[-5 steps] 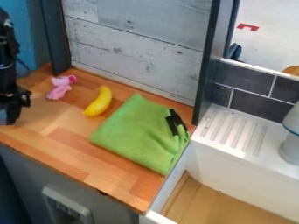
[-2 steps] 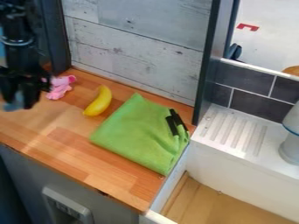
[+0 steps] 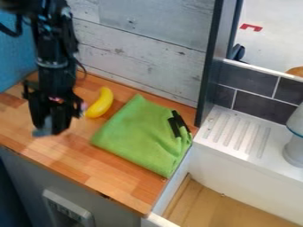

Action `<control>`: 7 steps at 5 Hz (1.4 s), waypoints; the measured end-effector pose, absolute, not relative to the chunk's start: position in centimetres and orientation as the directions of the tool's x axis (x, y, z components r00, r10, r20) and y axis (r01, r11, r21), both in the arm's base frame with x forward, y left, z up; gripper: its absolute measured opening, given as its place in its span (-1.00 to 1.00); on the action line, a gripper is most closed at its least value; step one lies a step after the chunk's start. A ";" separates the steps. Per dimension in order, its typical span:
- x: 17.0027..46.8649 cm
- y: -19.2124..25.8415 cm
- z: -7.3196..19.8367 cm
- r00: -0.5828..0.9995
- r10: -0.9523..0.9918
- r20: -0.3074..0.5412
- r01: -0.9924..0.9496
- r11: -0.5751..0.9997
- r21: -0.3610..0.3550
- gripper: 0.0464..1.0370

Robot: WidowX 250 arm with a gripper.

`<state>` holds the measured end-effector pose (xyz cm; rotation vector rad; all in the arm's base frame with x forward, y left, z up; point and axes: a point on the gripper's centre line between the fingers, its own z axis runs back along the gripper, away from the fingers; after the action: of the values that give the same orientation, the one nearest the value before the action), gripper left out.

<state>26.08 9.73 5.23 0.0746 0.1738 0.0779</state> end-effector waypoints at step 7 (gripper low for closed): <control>26.1 13.0 1.8 0.962 0.145 -0.230 -0.123 0.986 0.108 0.95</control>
<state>26.05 12.95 1.78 0.0935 0.2395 0.1359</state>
